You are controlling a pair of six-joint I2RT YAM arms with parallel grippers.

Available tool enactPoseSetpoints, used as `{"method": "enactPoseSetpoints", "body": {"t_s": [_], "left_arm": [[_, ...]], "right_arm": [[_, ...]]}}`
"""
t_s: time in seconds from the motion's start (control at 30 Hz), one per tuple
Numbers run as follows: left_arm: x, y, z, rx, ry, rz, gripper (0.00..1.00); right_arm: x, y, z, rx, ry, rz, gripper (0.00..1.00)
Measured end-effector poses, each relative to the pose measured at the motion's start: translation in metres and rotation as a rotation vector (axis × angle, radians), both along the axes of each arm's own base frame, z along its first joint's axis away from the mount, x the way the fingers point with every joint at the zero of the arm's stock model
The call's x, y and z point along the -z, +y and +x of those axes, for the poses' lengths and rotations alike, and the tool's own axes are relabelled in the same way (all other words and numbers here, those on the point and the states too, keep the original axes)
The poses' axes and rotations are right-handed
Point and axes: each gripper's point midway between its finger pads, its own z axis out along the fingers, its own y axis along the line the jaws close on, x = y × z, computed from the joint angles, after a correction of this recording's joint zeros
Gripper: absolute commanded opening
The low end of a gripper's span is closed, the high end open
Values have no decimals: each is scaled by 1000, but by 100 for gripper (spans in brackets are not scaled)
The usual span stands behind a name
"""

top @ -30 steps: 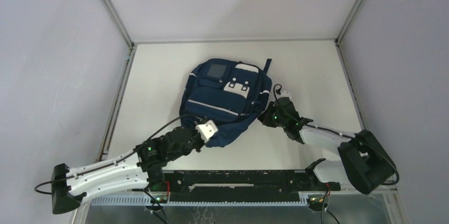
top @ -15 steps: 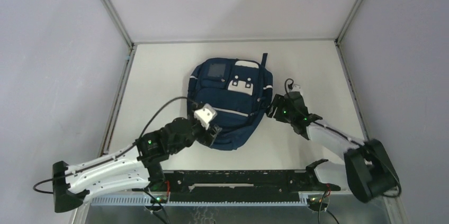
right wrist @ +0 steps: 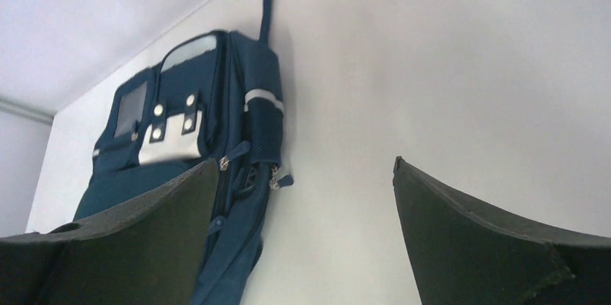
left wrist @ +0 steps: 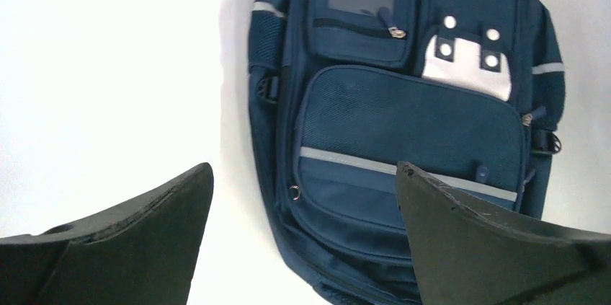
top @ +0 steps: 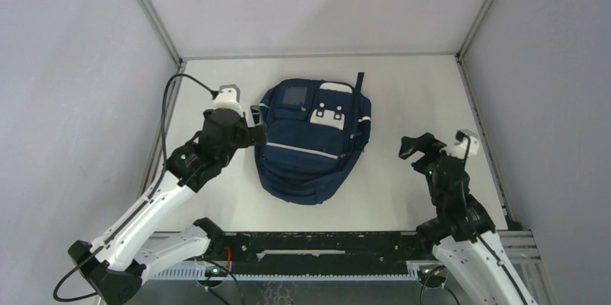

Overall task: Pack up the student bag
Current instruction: Reset both arms

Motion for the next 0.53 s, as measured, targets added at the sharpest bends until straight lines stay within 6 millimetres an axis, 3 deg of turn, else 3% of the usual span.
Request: {"method": "enactPoseSetpoints", "body": {"t_s": [0.2, 0.53], "left_arm": [[-10, 24, -7, -114, -30, -26, 99], [-16, 42, -14, -206, -91, -85, 97]], "right_arm": [[-12, -23, -15, 92, -66, 7, 97], [12, -22, -12, 100, 30, -26, 94]]}}
